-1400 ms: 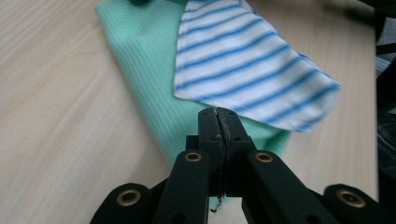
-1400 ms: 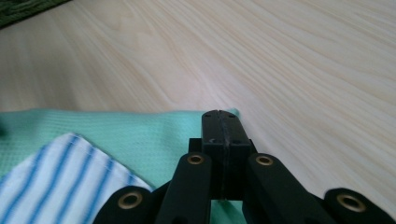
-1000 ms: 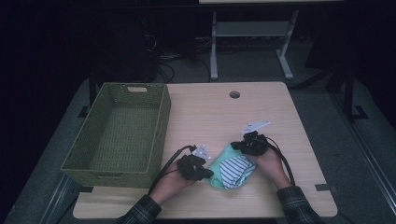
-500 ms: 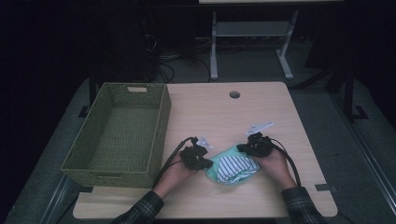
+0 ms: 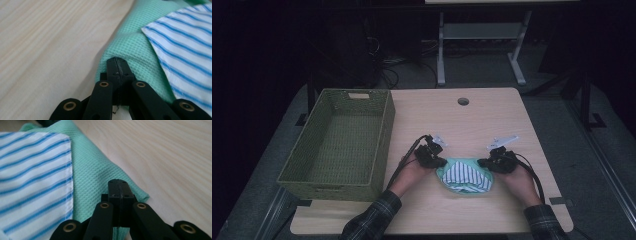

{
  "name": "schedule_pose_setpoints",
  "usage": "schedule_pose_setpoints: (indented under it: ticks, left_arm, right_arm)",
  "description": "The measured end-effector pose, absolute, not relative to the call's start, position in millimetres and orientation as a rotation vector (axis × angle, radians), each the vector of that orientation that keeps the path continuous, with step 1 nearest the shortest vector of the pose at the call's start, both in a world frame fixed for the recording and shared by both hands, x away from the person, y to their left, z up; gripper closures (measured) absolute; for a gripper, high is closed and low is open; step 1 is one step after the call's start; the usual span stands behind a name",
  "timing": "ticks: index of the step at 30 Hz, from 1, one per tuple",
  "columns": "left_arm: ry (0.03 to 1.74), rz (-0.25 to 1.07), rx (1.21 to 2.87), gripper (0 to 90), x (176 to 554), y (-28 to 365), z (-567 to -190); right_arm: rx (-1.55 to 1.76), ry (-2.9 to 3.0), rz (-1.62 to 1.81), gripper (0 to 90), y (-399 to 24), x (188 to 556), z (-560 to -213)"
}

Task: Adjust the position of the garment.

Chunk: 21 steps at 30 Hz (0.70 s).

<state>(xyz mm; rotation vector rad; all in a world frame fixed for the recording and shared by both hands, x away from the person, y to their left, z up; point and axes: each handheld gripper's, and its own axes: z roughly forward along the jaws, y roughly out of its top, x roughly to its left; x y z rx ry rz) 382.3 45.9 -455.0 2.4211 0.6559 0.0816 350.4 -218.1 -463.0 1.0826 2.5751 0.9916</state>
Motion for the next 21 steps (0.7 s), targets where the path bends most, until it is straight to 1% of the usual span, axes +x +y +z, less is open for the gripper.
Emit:
schedule_pose_setpoints:
  ticks: [5,11,16,21]
  left_arm:
    - [0.662,0.094,2.411,89.4,391.7,42.6,-455.6]
    - [0.653,0.081,2.399,88.7,394.4,43.5,-455.5]
    - [0.659,0.075,2.368,80.7,388.4,51.8,-446.1]
    - [0.67,0.068,2.344,67.0,376.9,65.8,-433.5]
  right_arm:
    - [1.077,2.587,0.992,89.9,-222.5,341.3,-462.9]
    - [1.073,2.598,0.999,89.9,-224.4,333.7,-462.7]
    - [1.074,2.576,1.034,89.8,-226.3,332.3,-458.1]
    - [1.081,2.494,1.107,89.9,-237.7,338.8,-447.2]
